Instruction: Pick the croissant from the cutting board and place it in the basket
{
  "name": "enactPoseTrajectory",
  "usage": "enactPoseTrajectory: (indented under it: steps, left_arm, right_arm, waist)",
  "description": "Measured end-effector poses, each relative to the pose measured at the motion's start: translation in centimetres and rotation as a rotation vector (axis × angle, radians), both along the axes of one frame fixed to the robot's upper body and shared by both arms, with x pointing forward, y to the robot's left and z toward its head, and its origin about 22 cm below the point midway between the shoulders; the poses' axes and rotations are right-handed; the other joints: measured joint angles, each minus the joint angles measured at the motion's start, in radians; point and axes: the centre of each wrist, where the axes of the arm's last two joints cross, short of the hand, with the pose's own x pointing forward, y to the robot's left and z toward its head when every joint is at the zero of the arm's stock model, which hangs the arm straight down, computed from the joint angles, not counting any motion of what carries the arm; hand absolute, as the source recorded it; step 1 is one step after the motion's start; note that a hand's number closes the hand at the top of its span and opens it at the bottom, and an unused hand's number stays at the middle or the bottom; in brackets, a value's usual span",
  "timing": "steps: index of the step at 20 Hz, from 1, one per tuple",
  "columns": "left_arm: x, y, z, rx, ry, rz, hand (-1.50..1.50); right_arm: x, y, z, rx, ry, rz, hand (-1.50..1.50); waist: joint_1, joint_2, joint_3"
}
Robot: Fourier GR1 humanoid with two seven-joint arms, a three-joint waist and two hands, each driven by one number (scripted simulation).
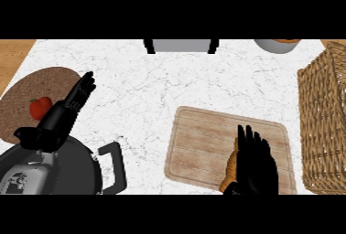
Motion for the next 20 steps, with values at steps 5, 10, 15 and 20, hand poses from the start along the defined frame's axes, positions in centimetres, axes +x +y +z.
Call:
enactPoseTrajectory:
  steps: [5, 10, 15, 20]
  left_arm:
    - [0.0, 0.4, 0.1, 0.001, 0.001, -0.002, 0.0]
    - [0.1, 0.2, 0.3, 0.001, -0.002, 0.003, 0.0]
    - [-0.3, 0.1, 0.3, -0.003, 0.003, -0.001, 0.0]
    - [-0.8, 0.0, 0.7, -0.004, -0.001, -0.001, 0.0]
  right_arm:
    - [0.5, -0.6, -1.2, -0.002, 0.028, -0.021, -1.5]
    - [0.5, -0.7, -2.1, 0.024, 0.065, -0.019, -1.5]
    - [0.9, -1.3, -2.8, 0.029, 0.126, 0.018, 1.5]
    - [0.5, -0.6, -3.0, 0.001, 0.124, 0.036, 1.5]
  waist:
    - [0.0, 0.0, 0.0]
    - [0.0, 0.0, 0.0]
    - [0.001, -0.003, -0.002]
    - [0.0, -0.006, -0.005]
